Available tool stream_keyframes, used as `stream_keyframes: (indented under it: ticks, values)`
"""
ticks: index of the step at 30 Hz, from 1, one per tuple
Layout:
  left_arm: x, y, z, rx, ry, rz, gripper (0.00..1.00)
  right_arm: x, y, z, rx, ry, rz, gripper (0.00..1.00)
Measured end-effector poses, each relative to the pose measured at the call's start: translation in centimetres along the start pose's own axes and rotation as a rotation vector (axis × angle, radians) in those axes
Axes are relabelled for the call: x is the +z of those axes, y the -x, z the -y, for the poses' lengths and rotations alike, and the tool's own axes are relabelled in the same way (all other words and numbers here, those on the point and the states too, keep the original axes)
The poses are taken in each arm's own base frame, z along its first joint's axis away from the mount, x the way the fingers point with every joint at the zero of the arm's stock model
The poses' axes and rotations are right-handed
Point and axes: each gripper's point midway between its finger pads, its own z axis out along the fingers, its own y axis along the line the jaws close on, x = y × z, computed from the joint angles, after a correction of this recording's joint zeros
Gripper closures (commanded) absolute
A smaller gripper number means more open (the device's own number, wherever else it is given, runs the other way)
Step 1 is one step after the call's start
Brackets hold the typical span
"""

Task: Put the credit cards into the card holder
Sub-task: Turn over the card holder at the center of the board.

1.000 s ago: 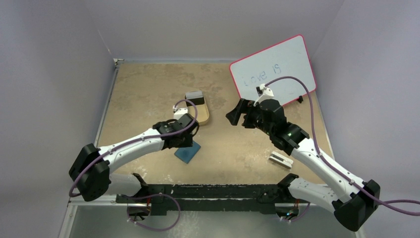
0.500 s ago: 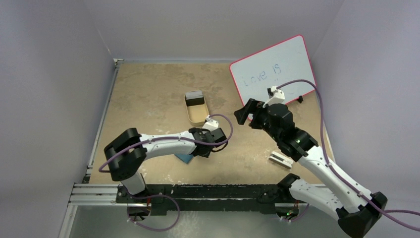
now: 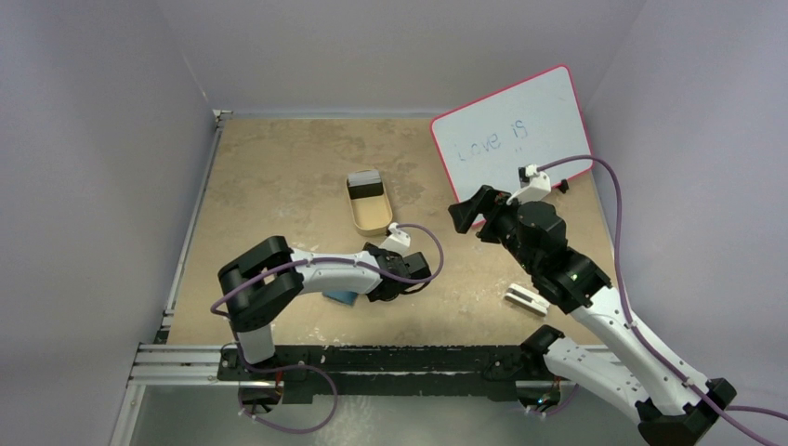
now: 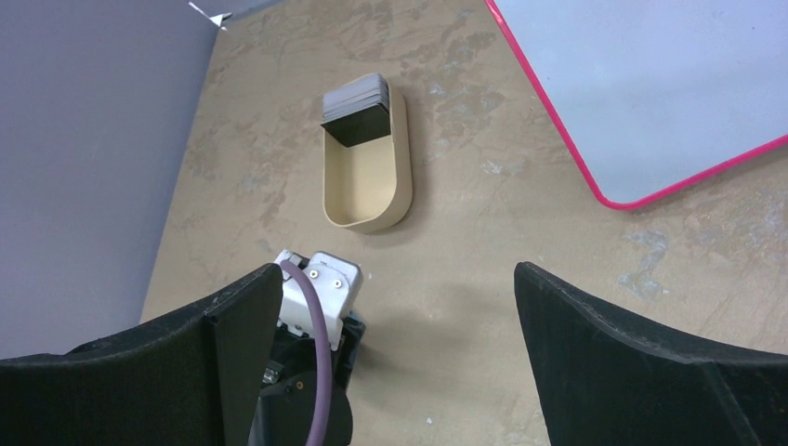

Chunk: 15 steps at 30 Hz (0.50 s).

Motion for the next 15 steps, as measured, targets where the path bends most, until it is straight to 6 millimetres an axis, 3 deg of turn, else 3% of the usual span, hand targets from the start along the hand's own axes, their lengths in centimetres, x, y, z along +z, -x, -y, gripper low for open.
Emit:
stream_keyframes:
  ticks: [2, 6, 15]
  values:
    - [0.1, 0.1, 0.0, 0.005, 0.012, 0.013, 0.69, 0.0, 0.0, 0.0, 0.0, -0.001, -0.001, 0.05]
    - [0.4, -0.1, -0.1, 0.027, 0.041, 0.021, 1.0, 0.0, -0.1, 0.1, 0.004, -0.002, -0.002, 0.05]
    - [-0.6, 0.9, -0.2, 0.026, 0.025, 0.024, 1.0, 0.1, -0.8, 0.3, 0.02, -0.004, -0.019, 0.05]
